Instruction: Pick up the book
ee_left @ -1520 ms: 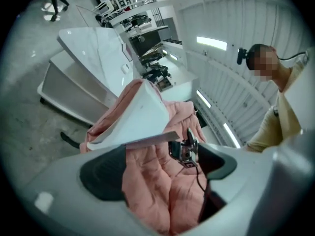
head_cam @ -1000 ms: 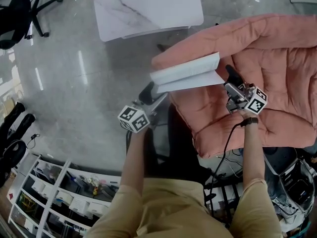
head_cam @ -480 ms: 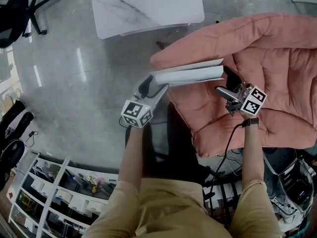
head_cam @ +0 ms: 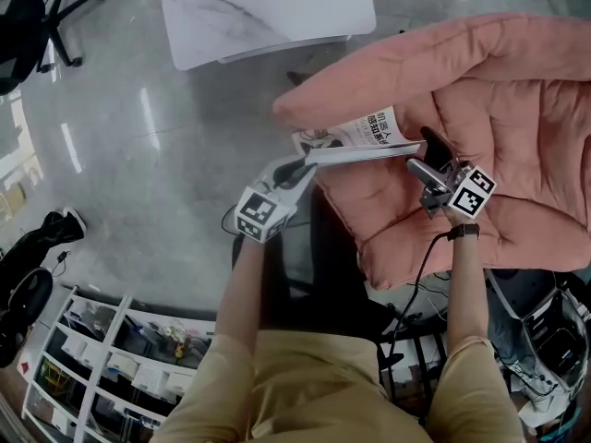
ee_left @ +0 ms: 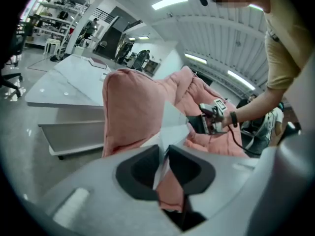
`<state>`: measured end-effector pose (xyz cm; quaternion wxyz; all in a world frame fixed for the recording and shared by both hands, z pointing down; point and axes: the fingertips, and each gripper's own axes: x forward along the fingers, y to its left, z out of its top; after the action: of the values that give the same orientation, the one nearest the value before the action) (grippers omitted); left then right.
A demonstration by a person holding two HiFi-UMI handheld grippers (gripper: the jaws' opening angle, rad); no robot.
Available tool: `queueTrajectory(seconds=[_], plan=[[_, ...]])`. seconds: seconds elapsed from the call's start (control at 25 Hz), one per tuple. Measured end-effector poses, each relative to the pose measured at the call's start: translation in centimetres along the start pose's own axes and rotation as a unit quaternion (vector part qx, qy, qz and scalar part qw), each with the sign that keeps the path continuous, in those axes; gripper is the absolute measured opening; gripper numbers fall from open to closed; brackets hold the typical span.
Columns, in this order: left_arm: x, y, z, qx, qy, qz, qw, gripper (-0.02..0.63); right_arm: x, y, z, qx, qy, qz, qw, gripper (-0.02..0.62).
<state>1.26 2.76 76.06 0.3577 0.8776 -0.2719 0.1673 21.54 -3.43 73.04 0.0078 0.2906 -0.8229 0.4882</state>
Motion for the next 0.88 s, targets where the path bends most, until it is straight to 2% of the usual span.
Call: queueTrajectory(seconds=[0.16,0.24,0.32,0.36,0.4,0.44,0.48,0.56,0.6,0.64,0.68,0.76,0.84,0.88], plan=[[-0.4,-1.6,0.7,0.003,0.007,-0.042,0.9991,0.054,-1.4,0.2,0.5,0.005,-0.025,-0.016,1.000,0.482],[-0.6,-2.3,1.7,0.008,0.004,-0.057,0.9983,0.049,-2.1,0.8,0.9,-0.017,-0.021,-0.029,0.999,0.487],[-0.7,-3.2,2.9,0.017,0.003,-0.071,0.9973,0.044,-2.6,2.2,1.0,-0.093,0.023,-0.051,0.994,0.503],[-0.6,-3.7,3.5,0.023,0.004,-0.077,0.9967,0.044,-2.6,3.1,0.9,-0.151,0.063,-0.065,0.984,0.522],[-0.6,-4.1,4.0,0.029,0.007,-0.083,0.9961,0.043,-2.5,4.1,0.8,-0.215,0.110,-0.076,0.967,0.538],[-0.5,-4.5,4.5,0.036,0.010,-0.089,0.9953,0.043,-2.2,5.0,0.5,-0.280,0.162,-0.085,0.943,0.558],[-0.3,-4.9,4.8,0.044,0.013,-0.094,0.9945,0.043,-1.7,5.7,0.2,-0.342,0.213,-0.087,0.911,0.571],[-0.1,-5.3,5.3,0.057,0.021,-0.101,0.9930,0.043,-0.2,6.5,-0.6,-0.449,0.297,-0.074,0.839,0.586],[0.0,-5.5,5.6,0.062,0.025,-0.102,0.9926,0.043,0.6,6.5,-0.9,-0.491,0.327,-0.060,0.806,0.586],[0.1,-5.6,5.8,0.064,0.029,-0.102,0.9923,0.043,1.5,6.5,-1.3,-0.522,0.349,-0.044,0.777,0.586],[0.1,-5.7,6.0,0.066,0.034,-0.102,0.9920,0.043,2.3,6.4,-1.7,-0.545,0.366,-0.027,0.754,0.586],[0.2,-6.0,6.2,0.071,0.038,-0.103,0.9913,0.043,3.6,6.1,-2.9,-0.572,0.396,0.009,0.718,0.567],[0.3,-6.1,6.1,0.077,0.039,-0.107,0.9905,0.043,4.8,5.9,-4.3,-0.590,0.422,0.038,0.688,0.510],[0.3,-6.1,6.1,0.078,0.039,-0.107,0.9904,0.043,5.3,5.8,-5.0,-0.595,0.430,0.046,0.677,0.488]])
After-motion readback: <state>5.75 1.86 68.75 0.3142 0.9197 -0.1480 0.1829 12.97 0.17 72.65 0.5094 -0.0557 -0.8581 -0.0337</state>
